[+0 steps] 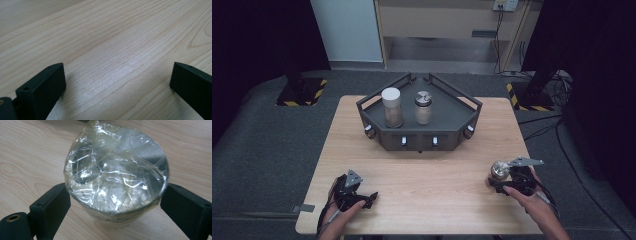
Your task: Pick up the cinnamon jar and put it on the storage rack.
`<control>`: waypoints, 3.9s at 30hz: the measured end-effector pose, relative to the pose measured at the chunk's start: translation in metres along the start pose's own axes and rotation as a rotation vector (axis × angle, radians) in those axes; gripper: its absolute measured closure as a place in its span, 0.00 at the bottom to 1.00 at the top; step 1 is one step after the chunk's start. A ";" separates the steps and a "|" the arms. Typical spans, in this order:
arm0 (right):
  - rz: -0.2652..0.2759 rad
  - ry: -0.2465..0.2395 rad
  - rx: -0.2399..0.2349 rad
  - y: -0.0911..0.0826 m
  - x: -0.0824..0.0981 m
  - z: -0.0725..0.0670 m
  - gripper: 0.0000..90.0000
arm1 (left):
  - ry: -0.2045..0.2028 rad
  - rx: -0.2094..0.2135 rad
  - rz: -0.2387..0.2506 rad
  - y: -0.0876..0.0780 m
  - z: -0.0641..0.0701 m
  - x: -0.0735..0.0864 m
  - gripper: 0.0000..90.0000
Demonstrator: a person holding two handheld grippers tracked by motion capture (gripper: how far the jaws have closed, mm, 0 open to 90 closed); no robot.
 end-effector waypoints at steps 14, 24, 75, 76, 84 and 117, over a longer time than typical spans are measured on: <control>-0.023 -0.015 0.026 0.009 -0.007 -0.005 0.21 | 0.000 0.000 0.000 0.000 0.000 0.000 0.00; -0.038 -0.003 0.025 0.014 -0.010 -0.005 0.32 | 0.000 0.000 0.000 0.000 0.000 0.000 0.00; 0.006 -0.115 0.071 -0.028 -0.076 -0.029 0.34 | 0.000 0.000 0.000 0.000 0.000 0.000 0.00; 0.008 -0.119 0.071 -0.028 -0.077 -0.029 0.34 | 0.000 0.000 0.000 0.000 0.000 0.000 0.00; 0.010 -0.133 0.069 -0.028 -0.087 -0.032 0.35 | 0.000 0.000 0.000 0.000 0.000 0.000 0.00; 0.033 -0.170 0.075 -0.040 -0.135 -0.038 0.35 | 0.000 0.000 0.000 0.000 0.000 0.000 0.00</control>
Point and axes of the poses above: each handheld gripper's, and its own axes: y roughly forward along the jaws, x roughly out of its underside, z roughly to its right, the point moved 2 cm from there along y, roughly forward along the jaws, and after that the axes turned 4 degrees about -z, right-handed, at the moved point
